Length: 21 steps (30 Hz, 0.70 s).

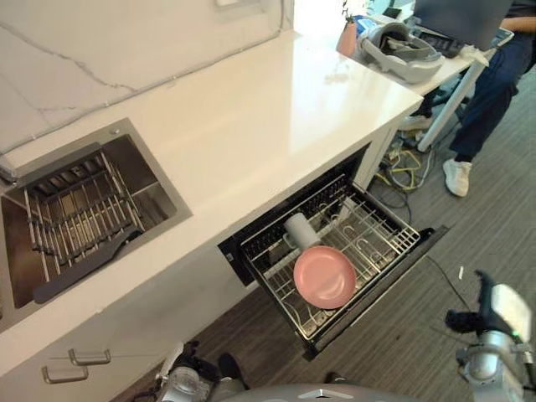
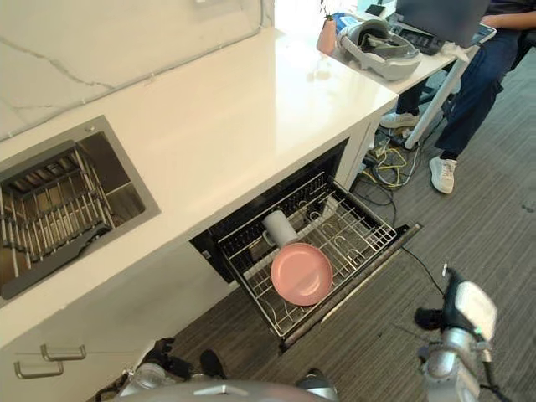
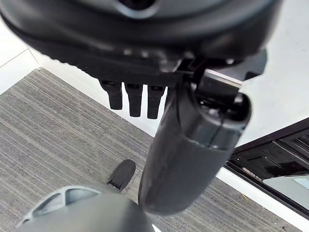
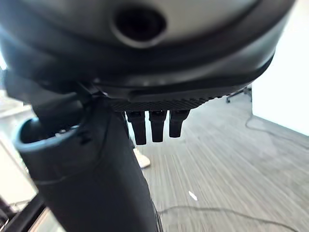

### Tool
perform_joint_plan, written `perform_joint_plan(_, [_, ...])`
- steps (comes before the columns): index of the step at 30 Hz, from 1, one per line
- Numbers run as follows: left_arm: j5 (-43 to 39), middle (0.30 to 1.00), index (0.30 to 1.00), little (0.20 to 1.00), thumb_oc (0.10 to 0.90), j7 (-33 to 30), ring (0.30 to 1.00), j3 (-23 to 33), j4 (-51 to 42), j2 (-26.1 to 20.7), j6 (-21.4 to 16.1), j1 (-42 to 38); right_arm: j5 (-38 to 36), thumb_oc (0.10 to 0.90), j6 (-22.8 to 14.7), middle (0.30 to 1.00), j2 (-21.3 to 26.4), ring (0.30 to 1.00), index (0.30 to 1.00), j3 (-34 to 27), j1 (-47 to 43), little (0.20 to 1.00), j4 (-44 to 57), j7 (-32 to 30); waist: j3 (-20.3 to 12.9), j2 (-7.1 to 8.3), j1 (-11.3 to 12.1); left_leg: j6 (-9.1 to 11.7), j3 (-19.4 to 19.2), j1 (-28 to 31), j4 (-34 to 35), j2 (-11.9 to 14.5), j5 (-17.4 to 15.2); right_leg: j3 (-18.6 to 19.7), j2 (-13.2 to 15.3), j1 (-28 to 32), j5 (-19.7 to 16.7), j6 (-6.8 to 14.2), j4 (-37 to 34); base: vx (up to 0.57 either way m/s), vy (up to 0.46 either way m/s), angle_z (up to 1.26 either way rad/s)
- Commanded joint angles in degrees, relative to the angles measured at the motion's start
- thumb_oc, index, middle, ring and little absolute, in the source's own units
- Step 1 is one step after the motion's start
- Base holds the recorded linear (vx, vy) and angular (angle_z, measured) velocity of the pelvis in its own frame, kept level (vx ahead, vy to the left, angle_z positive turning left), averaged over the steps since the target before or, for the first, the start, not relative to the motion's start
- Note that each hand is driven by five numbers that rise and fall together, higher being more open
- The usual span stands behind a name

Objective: Place the dishes in the dishwasher.

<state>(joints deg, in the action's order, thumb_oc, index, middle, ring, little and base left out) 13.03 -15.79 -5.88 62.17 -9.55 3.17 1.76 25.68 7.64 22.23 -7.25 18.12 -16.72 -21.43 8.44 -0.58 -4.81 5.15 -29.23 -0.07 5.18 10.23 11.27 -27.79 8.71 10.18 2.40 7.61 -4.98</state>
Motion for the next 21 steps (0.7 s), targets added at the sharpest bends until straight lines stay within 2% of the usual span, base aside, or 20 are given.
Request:
perform_joint_plan(1, [0.1,0.9,0.9,0.9,0.8,0.1,0.9,-0.2,3.0,-0.8,0.3,-0.9,-7.1,0.4,-4.8,0.3,0.0,0.3,0.3,0.1,-6.1,0.3,1.9,1.1,0.2,0.92,1.4,2.4,1.3,1.9,-2.5,2.1,-6.1,2.4,2.1,-1.0,0.5,2.7,0.1,0.0,0.0,0.0])
perform_joint_plan(5, [-0.3,0.9,0.9,0.9,0.8,0.5,0.9,-1.0,3.4,-1.1,-0.2,-0.7,-10.0,0.4,-6.9,0.3,0.2,0.3,0.3,4.4,-10.7,0.3,-2.6,1.8,0.2,0.93,2.1,2.4,1.6,2.0,-2.3,1.9,-6.1,2.3,2.1,-0.8,0.5,2.7,0.1,0.0,-0.001,0.04])
perform_joint_plan(8, [-0.7,0.9,0.9,0.9,0.8,0.4,0.9,-2.2,3.7,-1.4,-0.8,-0.8,-14.7,0.4,-8.9,0.3,-0.9,0.3,0.3,7.9,-16.5,0.3,-8.4,1.4,0.3,0.68,3.1,2.3,1.9,2.1,-2.2,1.7,-6.0,1.9,2.3,-0.6,0.5,2.8,0.0,0.0,-0.001,0.01])
perform_joint_plan(12, [-1.5,0.9,0.9,0.9,0.8,-0.2,0.9,-3.6,3.4,-2.7,-1.3,-0.6,-21.5,0.4,-10.5,0.3,-2.8,0.3,0.3,11.5,-26.7,0.3,-17.5,-0.8,0.5,0.09,5.6,2.4,2.8,1.6,-2.1,1.4,-5.7,0.9,2.4,-0.2,0.8,2.6,0.0,0.0,-0.003,0.03])
perform_joint_plan(13, [-2.2,0.9,0.9,0.9,0.8,-0.8,0.9,-4.3,3.2,-3.2,-1.4,-0.7,-26.0,0.4,-11.5,0.3,-4.2,0.3,0.3,12.7,-32.5,0.3,-22.6,-1.9,0.9,-0.45,7.1,2.5,3.3,1.0,-2.1,1.3,-5.3,0.5,2.4,-0.3,1.0,2.4,0.0,-0.01,-0.01,0.14])
perform_joint_plan(14, [-2.3,0.9,0.9,0.9,0.8,-0.8,0.9,-4.2,3.2,-3.2,-1.4,-0.9,-26.2,0.4,-11.8,0.3,-4.2,0.3,0.3,12.7,-33.0,0.3,-23.1,-1.9,1.0,-0.41,7.1,2.5,3.4,1.0,-2.1,1.3,-5.3,0.5,2.4,-0.4,1.0,2.4,0.0,-0.02,-0.013,0.19])
perform_joint_plan(16, [-3.3,0.9,0.9,0.9,0.8,-1.5,0.9,-5.0,3.3,-3.5,-1.5,-1.4,-31.6,0.4,-12.2,0.3,-5.4,0.3,0.3,13.4,-39.2,0.3,-28.3,-2.7,1.7,-1.2,8.7,2.7,4.2,-0.2,-2.0,1.0,-4.7,-0.2,2.6,-0.8,1.1,2.4,0.0,-0.04,-0.013,0.19])
perform_joint_plan(19, [-5.1,0.9,0.9,0.9,0.8,-2.2,0.9,-6.0,2.9,-3.7,-1.7,-1.6,-39.8,0.4,-13.1,0.3,-7.1,0.3,0.3,13.2,-47.6,0.3,-32.5,-2.6,2.3,-3.1,11.7,3.1,5.5,-2.0,-1.6,0.3,-3.5,-1.3,3.0,-1.7,1.0,2.4,0.0,-0.05,0.01,0.13])
perform_joint_plan(21, [-5.2,0.9,0.9,0.9,0.8,-2.2,0.9,-6.4,2.7,-3.6,-1.9,-1.6,-41.2,0.4,-13.4,0.3,-6.7,0.3,0.3,13.1,-49.8,0.3,-34.0,-2.3,2.5,-3.52,12.1,3.1,5.9,-2.5,-1.5,0.1,-3.3,-1.7,3.0,-1.9,0.9,2.3,0.0,-0.03,0.01,0.18])
